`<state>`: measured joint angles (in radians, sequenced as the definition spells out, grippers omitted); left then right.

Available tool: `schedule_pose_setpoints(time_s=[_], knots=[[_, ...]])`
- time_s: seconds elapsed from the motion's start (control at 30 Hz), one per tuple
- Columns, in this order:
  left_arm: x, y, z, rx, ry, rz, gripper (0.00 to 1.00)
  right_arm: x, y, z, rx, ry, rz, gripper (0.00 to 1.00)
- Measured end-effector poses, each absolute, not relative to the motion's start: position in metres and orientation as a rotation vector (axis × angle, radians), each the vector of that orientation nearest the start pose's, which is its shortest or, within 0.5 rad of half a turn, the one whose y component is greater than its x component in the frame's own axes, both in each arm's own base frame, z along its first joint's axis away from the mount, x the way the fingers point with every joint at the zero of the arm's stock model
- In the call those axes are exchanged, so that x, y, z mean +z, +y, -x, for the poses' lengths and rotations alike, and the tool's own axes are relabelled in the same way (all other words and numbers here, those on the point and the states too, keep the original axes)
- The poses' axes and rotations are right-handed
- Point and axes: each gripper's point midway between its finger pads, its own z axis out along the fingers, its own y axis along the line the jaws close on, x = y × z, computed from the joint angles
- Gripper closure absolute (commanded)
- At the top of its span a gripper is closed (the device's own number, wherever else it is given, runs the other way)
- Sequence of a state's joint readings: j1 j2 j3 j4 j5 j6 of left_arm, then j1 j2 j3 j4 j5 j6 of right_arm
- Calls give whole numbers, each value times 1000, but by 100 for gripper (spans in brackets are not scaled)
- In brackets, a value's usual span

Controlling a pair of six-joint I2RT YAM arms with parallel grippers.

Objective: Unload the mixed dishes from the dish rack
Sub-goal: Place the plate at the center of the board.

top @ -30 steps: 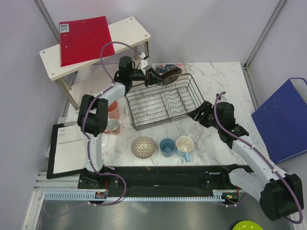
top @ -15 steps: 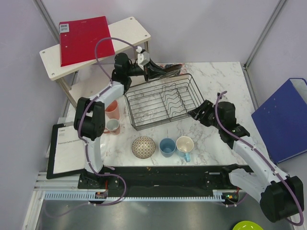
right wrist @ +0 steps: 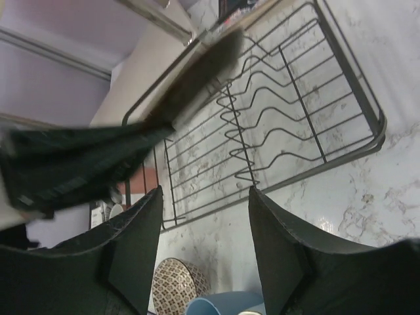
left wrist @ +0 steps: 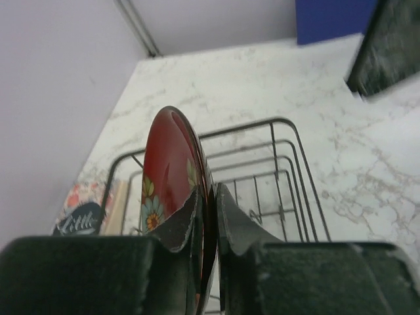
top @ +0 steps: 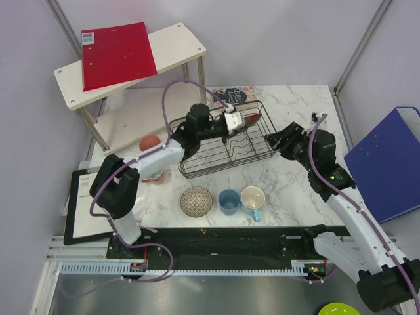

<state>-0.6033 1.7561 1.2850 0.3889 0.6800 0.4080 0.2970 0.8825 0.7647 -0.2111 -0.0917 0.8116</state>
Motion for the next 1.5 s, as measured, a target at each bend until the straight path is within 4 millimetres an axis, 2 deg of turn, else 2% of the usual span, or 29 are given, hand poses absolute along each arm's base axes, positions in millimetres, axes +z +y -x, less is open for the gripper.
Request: schedule_pose_setpoints(time_s=[0.1, 0.17, 0.23, 0.3, 0.43, 0.53, 0.6, 0.7, 0.9, 1.03, 1.13, 1.23, 1.37, 1.5], knots=[[223, -390, -361, -583, 1217, -1274, 98, 272, 132, -304, 784, 1891, -457, 38], [201, -381, -352, -461, 1250, -1298, 98, 297, 124, -307, 750, 1847, -468, 38], [185, -364, -350, -316, 1267, -1318, 98, 323, 116, -309, 716, 1794, -475, 36], [179, -348, -352, -154, 1245, -1325, 98, 342, 108, -309, 680, 1762, -482, 33], [184, -330, -348, 116, 1105, -1334, 98, 355, 105, -316, 619, 1787, -466, 30], [189, -331, -336, 239, 995, -1355, 98, 344, 111, -324, 600, 1858, -436, 29], [194, -336, -323, 293, 919, -1368, 98, 319, 119, -328, 592, 1956, -408, 29], [207, -346, -301, 331, 821, -1377, 98, 295, 130, -326, 609, 2065, -361, 29], [240, -373, -248, 320, 656, -1342, 98, 286, 144, -319, 670, 2127, -272, 29], [241, -387, -222, 286, 604, -1360, 98, 288, 149, -319, 702, 2122, -243, 31], [239, -391, -214, 275, 594, -1368, 98, 289, 153, -319, 729, 2112, -225, 34], [238, -390, -213, 279, 599, -1368, 98, 286, 157, -319, 747, 2113, -213, 41], [235, -391, -212, 280, 601, -1375, 98, 272, 162, -316, 770, 2144, -175, 51], [230, -392, -211, 277, 600, -1397, 98, 255, 167, -313, 793, 2187, -140, 54]])
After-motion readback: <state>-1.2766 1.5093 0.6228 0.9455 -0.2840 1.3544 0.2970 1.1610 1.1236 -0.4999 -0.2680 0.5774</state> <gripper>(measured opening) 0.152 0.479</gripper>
